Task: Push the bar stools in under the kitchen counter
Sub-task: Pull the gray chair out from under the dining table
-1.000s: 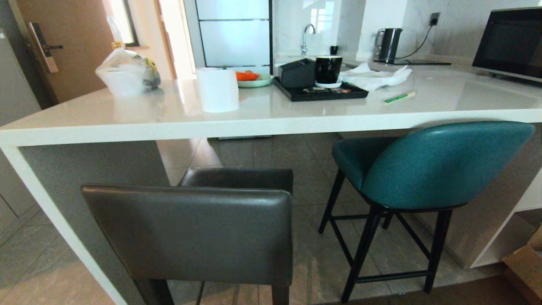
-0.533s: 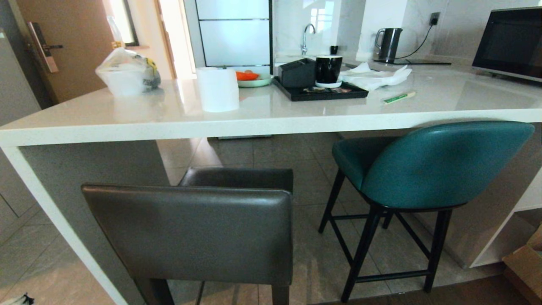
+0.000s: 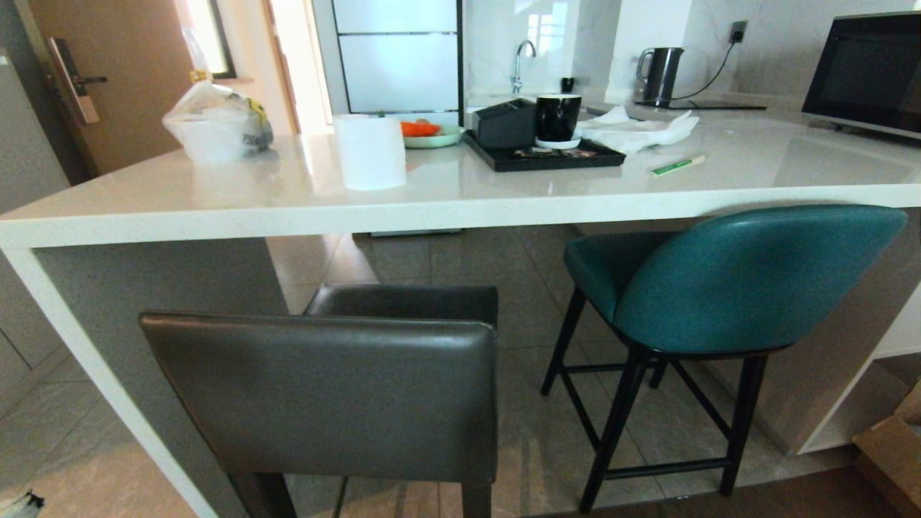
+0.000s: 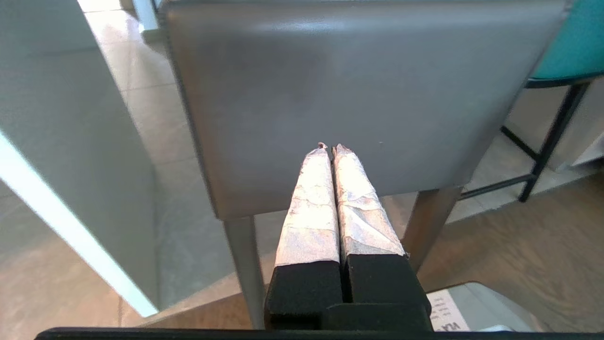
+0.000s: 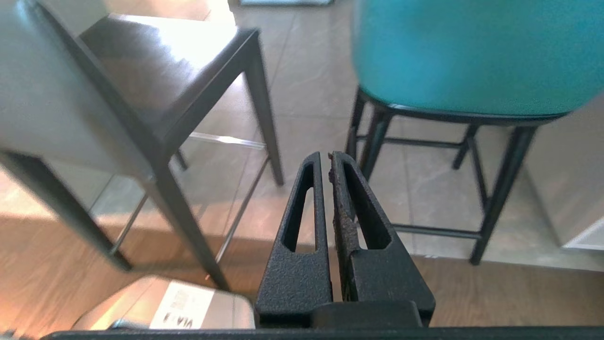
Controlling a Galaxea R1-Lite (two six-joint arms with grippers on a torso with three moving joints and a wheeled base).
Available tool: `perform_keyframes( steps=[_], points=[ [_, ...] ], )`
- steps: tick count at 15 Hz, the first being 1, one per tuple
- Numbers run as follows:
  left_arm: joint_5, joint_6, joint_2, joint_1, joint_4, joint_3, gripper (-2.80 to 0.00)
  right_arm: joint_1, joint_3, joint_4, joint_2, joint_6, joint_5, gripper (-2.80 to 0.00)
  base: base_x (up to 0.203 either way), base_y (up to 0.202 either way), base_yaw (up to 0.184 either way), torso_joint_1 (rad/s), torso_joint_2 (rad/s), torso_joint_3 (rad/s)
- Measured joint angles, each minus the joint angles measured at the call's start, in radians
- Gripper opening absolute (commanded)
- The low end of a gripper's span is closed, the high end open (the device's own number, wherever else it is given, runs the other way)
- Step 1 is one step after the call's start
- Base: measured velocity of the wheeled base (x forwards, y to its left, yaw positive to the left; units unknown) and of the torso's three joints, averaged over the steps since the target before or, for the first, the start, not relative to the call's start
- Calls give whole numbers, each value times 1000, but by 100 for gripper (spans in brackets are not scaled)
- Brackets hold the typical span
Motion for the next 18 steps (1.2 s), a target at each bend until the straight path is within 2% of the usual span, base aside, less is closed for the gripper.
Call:
perform_keyframes(
  steps=[5,18],
  points=[
    [101,-1,0,0,34,0,-280,-39,32,2,-52,1,0,-280,0,0,0,0,0,0],
    [106,-10,3,-19,35,2,-280,-44,45,2,-62,0,11,-280,0,0,0,0,0,0]
  ],
)
